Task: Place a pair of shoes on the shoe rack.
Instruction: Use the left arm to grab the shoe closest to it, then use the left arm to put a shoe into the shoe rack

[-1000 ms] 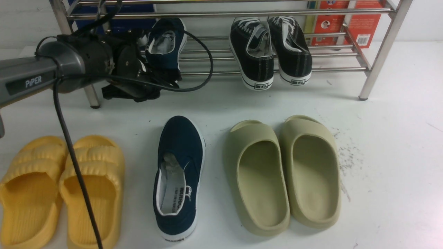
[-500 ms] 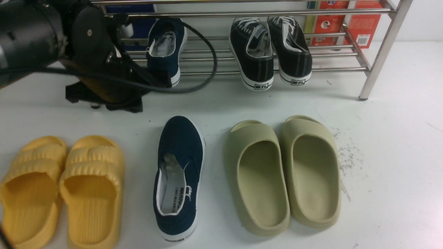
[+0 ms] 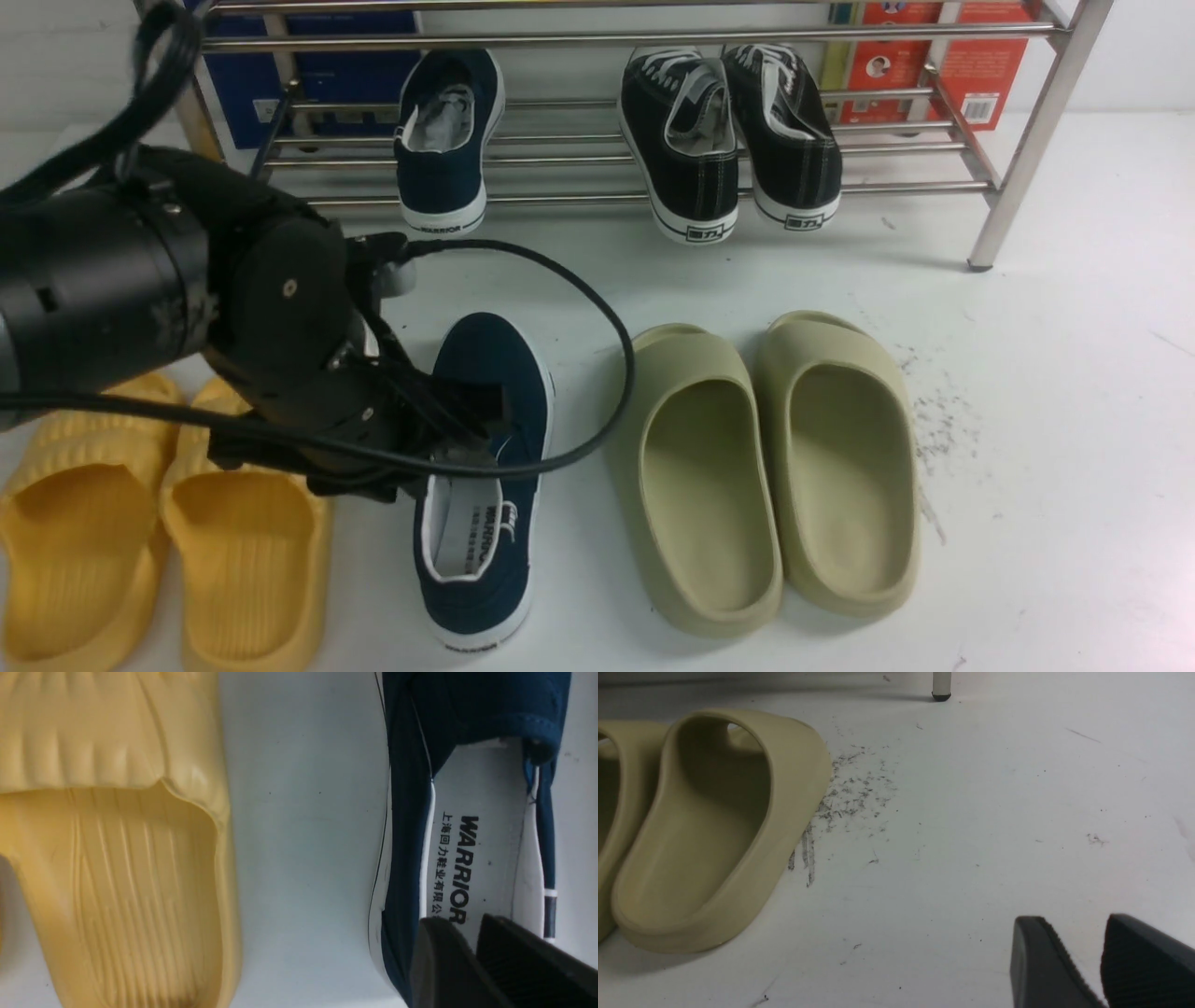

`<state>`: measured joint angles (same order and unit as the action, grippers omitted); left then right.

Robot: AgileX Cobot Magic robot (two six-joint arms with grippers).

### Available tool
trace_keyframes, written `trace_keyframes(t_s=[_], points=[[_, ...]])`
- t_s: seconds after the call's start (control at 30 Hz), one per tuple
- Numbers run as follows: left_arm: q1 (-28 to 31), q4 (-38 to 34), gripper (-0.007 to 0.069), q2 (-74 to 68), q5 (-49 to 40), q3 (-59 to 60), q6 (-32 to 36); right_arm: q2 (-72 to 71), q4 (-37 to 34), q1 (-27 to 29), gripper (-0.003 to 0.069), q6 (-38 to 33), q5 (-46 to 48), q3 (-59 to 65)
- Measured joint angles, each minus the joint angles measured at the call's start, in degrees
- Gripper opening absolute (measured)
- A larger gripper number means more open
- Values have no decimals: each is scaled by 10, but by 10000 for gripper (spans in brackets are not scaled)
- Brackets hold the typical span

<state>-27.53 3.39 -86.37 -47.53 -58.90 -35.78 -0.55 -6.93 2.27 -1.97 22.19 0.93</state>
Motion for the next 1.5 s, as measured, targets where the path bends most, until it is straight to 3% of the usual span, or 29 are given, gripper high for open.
trace_keyframes(t_s=[0.17, 0.3, 0.47, 0.67, 1.1, 1.5], points=[[0, 0, 321, -44, 20, 0, -1, 0, 0, 0, 239, 0, 0, 0], [0, 0, 339, -81, 27, 0, -1, 0, 0, 0, 239, 0, 0, 0], [0, -7, 240, -131, 43, -2, -1, 0, 0, 0, 239, 0, 0, 0], [-2, -14, -7, -125, 39, -2, 1, 0, 0, 0, 239, 0, 0, 0], [-2, -53, -3, 36, -13, -37, 26, 0, 0, 0, 241, 0, 0, 0], [-2, -55, -3, -69, -20, -192, 89, 0, 0, 0, 246, 0, 0, 0]])
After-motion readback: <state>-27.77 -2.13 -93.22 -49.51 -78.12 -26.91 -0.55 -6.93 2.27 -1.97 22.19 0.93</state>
